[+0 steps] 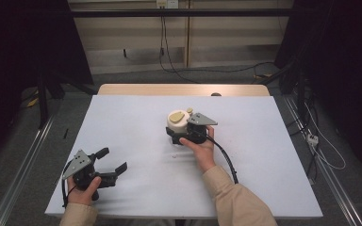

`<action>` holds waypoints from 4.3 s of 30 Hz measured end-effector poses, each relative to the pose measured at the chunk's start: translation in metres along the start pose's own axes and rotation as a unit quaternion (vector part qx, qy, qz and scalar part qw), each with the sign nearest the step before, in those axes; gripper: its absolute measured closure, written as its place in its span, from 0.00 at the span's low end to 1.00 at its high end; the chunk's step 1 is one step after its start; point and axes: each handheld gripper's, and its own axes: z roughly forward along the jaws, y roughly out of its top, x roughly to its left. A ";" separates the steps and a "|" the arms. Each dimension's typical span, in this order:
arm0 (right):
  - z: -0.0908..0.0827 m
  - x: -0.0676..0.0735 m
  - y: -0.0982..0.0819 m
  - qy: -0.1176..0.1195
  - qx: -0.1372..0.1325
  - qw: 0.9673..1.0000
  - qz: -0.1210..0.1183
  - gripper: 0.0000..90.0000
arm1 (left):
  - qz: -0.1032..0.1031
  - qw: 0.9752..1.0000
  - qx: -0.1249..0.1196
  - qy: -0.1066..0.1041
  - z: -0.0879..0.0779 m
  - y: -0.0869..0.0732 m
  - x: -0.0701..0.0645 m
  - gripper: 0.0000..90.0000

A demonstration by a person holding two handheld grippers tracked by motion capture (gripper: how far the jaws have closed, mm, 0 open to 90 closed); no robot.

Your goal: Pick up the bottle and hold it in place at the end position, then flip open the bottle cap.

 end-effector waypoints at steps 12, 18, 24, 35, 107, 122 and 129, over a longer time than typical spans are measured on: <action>-0.004 0.000 -0.003 0.004 0.004 1.000 -0.004 0.07 | 0.000 1.000 0.006 -0.004 0.011 0.002 -0.004 0.05; -0.004 0.000 -0.003 0.005 0.005 1.000 -0.005 0.07 | -0.001 1.000 0.010 -0.002 0.018 0.007 -0.009 0.04; -0.004 0.000 -0.003 0.005 0.006 1.000 -0.005 0.07 | -0.006 1.000 0.012 0.007 0.030 0.012 -0.011 0.05; -0.005 0.000 -0.002 0.005 0.010 1.000 -0.007 0.07 | -0.013 0.999 0.029 0.000 0.047 0.023 -0.019 0.09; -0.004 0.000 -0.001 0.004 0.014 1.000 -0.007 0.07 | -0.013 0.990 0.125 -0.057 0.153 0.077 -0.037 1.00; -0.004 0.000 -0.001 0.004 0.015 1.000 -0.007 0.07 | -0.005 0.989 0.137 -0.048 0.161 0.084 -0.040 1.00; -0.004 0.000 -0.001 0.004 0.015 1.000 -0.007 0.07 | 0.002 0.990 0.136 -0.050 0.162 0.088 -0.042 1.00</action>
